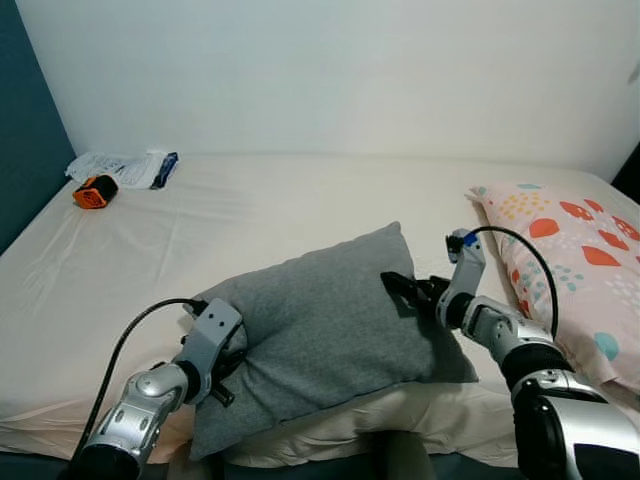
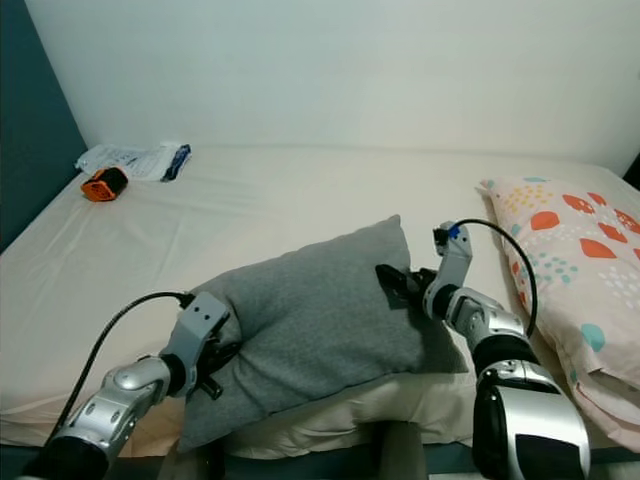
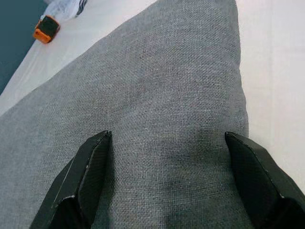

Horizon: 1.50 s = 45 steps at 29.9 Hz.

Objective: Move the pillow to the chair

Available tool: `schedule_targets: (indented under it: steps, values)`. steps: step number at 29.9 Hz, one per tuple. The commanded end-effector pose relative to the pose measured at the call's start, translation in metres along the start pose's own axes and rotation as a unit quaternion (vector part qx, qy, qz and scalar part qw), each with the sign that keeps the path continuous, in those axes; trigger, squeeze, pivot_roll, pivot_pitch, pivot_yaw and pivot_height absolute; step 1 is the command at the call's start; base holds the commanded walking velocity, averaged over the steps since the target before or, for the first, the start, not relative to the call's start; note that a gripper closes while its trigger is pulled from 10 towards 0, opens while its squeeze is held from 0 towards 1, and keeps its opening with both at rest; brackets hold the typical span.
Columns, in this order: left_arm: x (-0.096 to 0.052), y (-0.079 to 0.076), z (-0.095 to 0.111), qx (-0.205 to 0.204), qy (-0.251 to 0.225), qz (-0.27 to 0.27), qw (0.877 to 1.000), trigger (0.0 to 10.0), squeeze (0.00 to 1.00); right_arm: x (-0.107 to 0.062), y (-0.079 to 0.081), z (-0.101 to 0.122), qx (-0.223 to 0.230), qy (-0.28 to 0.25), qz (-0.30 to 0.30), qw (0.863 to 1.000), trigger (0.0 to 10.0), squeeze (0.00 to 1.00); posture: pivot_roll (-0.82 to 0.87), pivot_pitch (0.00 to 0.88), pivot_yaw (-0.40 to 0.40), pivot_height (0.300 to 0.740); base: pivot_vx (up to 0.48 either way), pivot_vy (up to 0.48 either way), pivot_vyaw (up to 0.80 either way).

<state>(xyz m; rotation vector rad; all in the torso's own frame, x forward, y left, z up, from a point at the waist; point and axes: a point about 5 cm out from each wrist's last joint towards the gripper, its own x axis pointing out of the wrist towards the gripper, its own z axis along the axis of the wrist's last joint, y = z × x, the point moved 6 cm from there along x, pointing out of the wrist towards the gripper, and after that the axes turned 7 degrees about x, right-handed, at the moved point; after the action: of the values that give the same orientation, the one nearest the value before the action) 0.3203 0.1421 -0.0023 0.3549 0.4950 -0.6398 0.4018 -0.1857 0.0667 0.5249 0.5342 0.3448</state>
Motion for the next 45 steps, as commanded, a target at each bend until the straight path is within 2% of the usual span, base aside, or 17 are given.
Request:
schedule_targets:
  steps: [1, 7, 11, 14, 18, 21, 23, 24, 25, 26, 27, 29, 38, 39, 42, 44, 45]
  values:
    - [0.007, -0.033, -0.033, -0.003, 0.064, -0.050, 0.997, 0.0, 0.00, 0.001, -0.006, -0.029, 0.011, 0.053, -0.012, 0.998, 10.0, 0.00, 0.00, 0.000, -0.113, 0.515, 0.000, 0.000, 0.00]
    - [0.011, -0.039, -0.031, 0.001, 0.060, -0.061, 0.996, 0.0, 0.00, 0.008, 0.007, -0.071, -0.002, 0.127, 0.008, 0.992, 10.0, 0.00, 0.01, 0.000, -0.112, 0.515, 0.000, 0.000, 0.00]
    - [0.013, -0.041, -0.030, -0.002, 0.057, -0.064, 0.996, 0.0, 0.00, 0.011, 0.012, -0.077, -0.004, 0.133, 0.018, 0.991, 10.0, 0.00, 0.01, 0.000, -0.116, 0.515, 0.000, 0.000, 0.00]
    - [0.018, -0.049, -0.024, -0.011, 0.049, -0.075, 0.996, 0.0, 0.00, 0.029, 0.049, -0.082, 0.018, 0.124, 0.070, 0.990, 10.0, 0.00, 0.01, 0.000, -0.104, 0.515, 0.000, 0.000, 0.00]
    - [0.021, -0.051, -0.022, -0.008, 0.048, -0.075, 0.996, 0.0, 0.00, 0.036, 0.067, -0.090, -0.001, 0.134, 0.088, 0.987, 10.0, 0.00, 0.02, 0.000, -0.101, 0.515, 0.000, 0.000, 0.00]
    - [0.023, -0.051, -0.021, -0.008, 0.051, -0.076, 0.996, 0.0, 0.00, 0.044, 0.083, -0.099, -0.070, 0.151, 0.100, 0.981, 10.0, 0.00, 0.02, 0.000, -0.101, 0.515, 0.000, 0.000, 0.00]
    - [0.024, -0.051, -0.020, -0.008, 0.052, -0.077, 0.996, 0.0, 0.00, 0.045, 0.088, -0.100, -0.079, 0.152, 0.108, 0.979, 10.0, 0.00, 0.02, 0.000, -0.101, 0.515, 0.000, 0.000, 0.00]
    - [0.025, -0.052, -0.021, -0.007, 0.053, -0.079, 0.995, 0.0, 0.00, 0.046, 0.091, -0.102, -0.093, 0.154, 0.110, 0.977, 7.9, 0.00, 0.02, 0.000, -0.101, 0.515, 0.000, 0.000, 0.00]
    - [0.025, -0.052, -0.021, -0.007, 0.053, -0.079, 0.995, 0.0, 0.00, 0.046, 0.091, -0.102, -0.093, 0.154, 0.110, 0.977, 7.9, 0.00, 0.02, 0.000, -0.101, 0.515, 0.000, 0.000, 0.00]
    - [0.025, -0.054, -0.021, -0.006, 0.053, -0.081, 0.995, 0.0, 0.00, 0.047, 0.090, -0.105, -0.112, 0.159, 0.102, 0.976, 0.0, 0.00, 0.02, 0.000, -0.100, 0.515, 0.000, 0.000, 0.00]
    - [0.025, -0.054, -0.021, -0.006, 0.053, -0.081, 0.995, 0.0, 0.00, 0.047, 0.090, -0.105, -0.112, 0.159, 0.102, 0.976, 0.0, 0.00, 0.02, 0.000, -0.100, 0.515, 0.000, 0.000, 0.00]
    - [0.026, -0.056, -0.023, -0.010, 0.059, -0.084, 0.995, 0.0, 0.00, 0.048, 0.080, -0.107, -0.166, 0.160, 0.066, 0.971, 0.0, 0.00, 0.01, 0.000, -0.102, 0.515, 0.000, 0.000, 0.00]
    - [0.027, -0.057, -0.025, -0.018, 0.064, -0.082, 0.994, 0.0, 0.00, 0.049, 0.070, -0.101, -0.205, 0.145, 0.030, 0.967, 0.0, 0.00, 0.01, 0.000, -0.096, 0.515, 0.000, 0.000, 0.00]
    - [0.027, -0.056, -0.025, -0.027, 0.065, -0.076, 0.995, 0.0, 0.00, 0.048, 0.061, -0.096, -0.233, 0.134, 0.007, 0.963, 0.0, 0.00, 0.01, 0.000, -0.098, 0.515, 0.000, 0.000, 0.00]
    - [0.027, -0.056, -0.025, -0.027, 0.065, -0.076, 0.995, 0.0, 0.00, 0.048, 0.061, -0.096, -0.233, 0.134, 0.007, 0.963, 0.0, 0.00, 0.01, 0.000, -0.098, 0.515, 0.000, 0.000, 0.00]
    - [0.031, -0.055, -0.021, -0.079, 0.052, -0.048, 0.994, 0.0, 0.00, 0.043, 0.043, -0.089, -0.260, 0.114, -0.036, 0.958, 0.0, 0.00, 0.01, 0.000, -0.113, 0.515, 0.000, 0.000, 0.00]
    - [0.031, -0.055, -0.021, -0.079, 0.052, -0.048, 0.994, 0.0, 0.00, 0.043, 0.043, -0.089, -0.260, 0.114, -0.036, 0.958, 0.0, 0.00, 0.01, 0.000, -0.113, 0.515, 0.000, 0.000, 0.00]
